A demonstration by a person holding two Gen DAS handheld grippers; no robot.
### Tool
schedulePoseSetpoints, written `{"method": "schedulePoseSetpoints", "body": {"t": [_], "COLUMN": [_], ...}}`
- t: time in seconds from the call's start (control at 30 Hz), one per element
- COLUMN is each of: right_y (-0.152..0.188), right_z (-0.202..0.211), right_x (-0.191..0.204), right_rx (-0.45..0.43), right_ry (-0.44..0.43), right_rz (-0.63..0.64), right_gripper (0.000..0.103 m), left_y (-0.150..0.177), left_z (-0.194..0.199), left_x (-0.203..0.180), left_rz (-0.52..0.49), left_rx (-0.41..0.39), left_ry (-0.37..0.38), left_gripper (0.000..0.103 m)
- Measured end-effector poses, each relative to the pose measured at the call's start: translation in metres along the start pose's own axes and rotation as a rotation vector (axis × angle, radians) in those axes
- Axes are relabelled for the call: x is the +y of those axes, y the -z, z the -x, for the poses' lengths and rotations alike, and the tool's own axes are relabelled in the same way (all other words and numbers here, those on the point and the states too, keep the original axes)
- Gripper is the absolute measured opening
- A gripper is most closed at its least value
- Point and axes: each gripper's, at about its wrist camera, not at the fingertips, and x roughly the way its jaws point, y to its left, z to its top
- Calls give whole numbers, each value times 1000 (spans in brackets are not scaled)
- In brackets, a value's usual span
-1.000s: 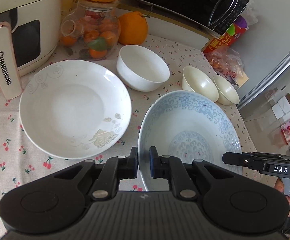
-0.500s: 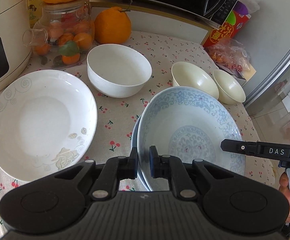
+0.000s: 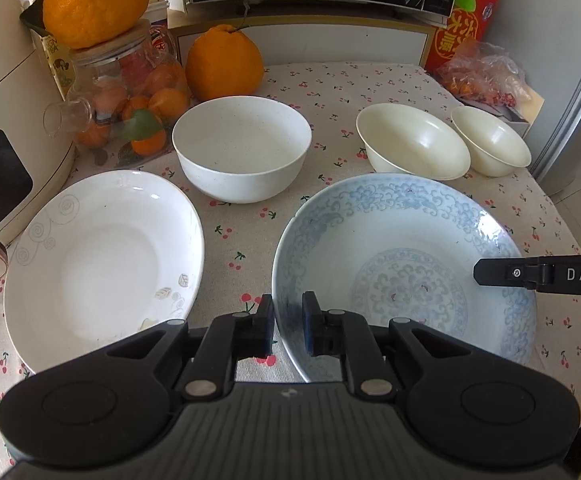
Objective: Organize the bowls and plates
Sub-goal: 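Lower the blue-patterned plate onto the other blue plate and open the left gripper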
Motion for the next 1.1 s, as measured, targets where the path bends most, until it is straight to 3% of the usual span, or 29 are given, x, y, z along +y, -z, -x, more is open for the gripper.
{"method": "schedulePoseSetpoints", "body": {"t": [0.47,0.73,1.03,1.1], "right_y": [-1,5,5,4], "right_z": [8,8,9,9], "right_x": [13,32,33,33], "right_rx": [-54,-69,-78,-76], "right_ry": [62,189,189,189], "right_rz": [87,252,276,279], "right_gripper": [19,19,19,19], "left_y": [6,6,6,5], "left_z": [-3,-3,-4,-4], "left_x": [-23,-23,-23,-22], "left_rz": [-119,-123,-121,-117], "left_rx": [-23,-24,-21,-13], "left_ry": [-96,-94,-87,-85], "left_gripper": [15,16,17,22]}}
